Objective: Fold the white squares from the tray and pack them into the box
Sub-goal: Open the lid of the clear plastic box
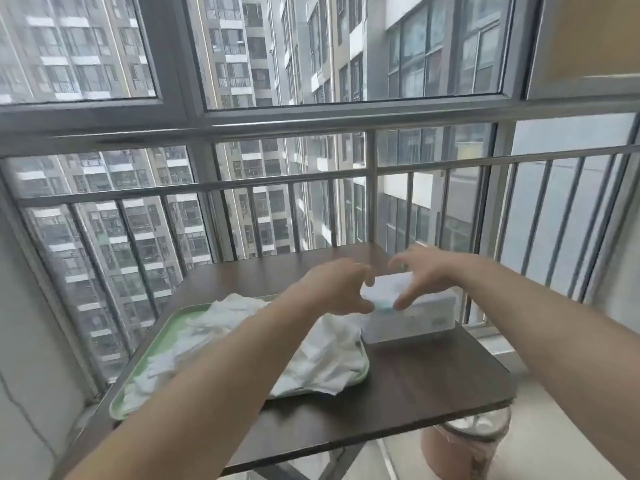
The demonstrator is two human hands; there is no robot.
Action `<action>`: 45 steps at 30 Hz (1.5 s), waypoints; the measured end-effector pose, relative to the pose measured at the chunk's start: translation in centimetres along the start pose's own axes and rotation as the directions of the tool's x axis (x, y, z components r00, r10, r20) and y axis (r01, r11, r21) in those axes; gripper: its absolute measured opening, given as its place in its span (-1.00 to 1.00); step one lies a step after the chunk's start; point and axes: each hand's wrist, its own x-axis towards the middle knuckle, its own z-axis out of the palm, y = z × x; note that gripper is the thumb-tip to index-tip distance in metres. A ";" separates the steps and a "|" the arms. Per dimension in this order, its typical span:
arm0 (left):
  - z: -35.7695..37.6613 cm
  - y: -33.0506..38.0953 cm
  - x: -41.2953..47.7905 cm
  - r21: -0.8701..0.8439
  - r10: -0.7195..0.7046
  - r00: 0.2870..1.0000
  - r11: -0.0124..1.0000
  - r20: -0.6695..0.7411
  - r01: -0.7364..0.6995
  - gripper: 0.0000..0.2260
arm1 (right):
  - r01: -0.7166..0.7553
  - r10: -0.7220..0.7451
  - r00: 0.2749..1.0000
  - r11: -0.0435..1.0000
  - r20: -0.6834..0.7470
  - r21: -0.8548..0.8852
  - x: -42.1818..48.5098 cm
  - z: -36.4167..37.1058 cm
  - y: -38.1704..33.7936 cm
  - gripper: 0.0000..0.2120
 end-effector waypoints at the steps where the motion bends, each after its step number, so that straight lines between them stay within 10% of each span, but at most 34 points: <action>1: 0.3 0.4 0.4 0.005 0.010 1.000 1.000 0.010 -0.010 -0.56 | -0.020 0.021 1.000 1.000 0.018 -0.019 0.1 0.3 0.8 0.18; 11: 3.7 3.0 3.5 0.192 0.144 0.983 0.974 -0.113 -0.121 -0.59 | -0.014 0.018 0.999 0.994 -0.037 0.110 0.8 3.8 3.2 -0.05; 18: 4.0 5.2 4.1 0.429 0.152 0.980 0.899 -0.128 -0.084 -0.75 | -0.027 0.057 0.992 0.968 -0.113 0.251 0.2 5.5 5.2 0.24; 33: 1.0 4.9 4.7 0.417 0.190 0.972 0.901 -0.138 -0.117 -0.79 | 0.025 0.072 0.994 0.603 -0.086 0.797 -1.4 7.5 7.5 0.32; 40: -0.4 1.9 6.6 0.152 -0.034 0.822 0.978 -0.568 0.145 -0.78 | -0.025 0.120 0.988 0.745 -0.096 0.666 -1.9 7.5 7.3 -0.03; 45: 0.8 1.5 5.7 -0.004 -0.377 0.887 0.921 -0.265 0.390 -0.54 | -0.059 0.134 0.988 0.795 -0.079 0.604 -1.9 7.1 7.0 0.29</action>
